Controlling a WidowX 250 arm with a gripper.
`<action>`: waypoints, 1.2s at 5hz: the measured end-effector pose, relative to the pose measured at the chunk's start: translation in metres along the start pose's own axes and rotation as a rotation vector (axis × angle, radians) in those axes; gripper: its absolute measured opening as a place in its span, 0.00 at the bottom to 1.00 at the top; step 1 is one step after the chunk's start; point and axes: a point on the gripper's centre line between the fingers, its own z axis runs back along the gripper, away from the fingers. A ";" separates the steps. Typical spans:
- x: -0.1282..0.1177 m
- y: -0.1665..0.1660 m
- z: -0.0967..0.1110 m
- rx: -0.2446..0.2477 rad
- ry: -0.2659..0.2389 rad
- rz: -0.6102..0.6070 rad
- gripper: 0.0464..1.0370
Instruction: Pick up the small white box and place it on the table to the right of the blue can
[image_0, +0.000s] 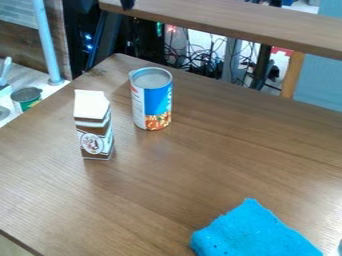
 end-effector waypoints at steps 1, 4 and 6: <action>-0.004 0.002 -0.009 0.002 0.033 0.007 0.97; -0.048 -0.057 -0.031 -0.026 0.091 -0.187 0.97; -0.101 -0.090 -0.031 -0.068 0.141 -0.352 0.97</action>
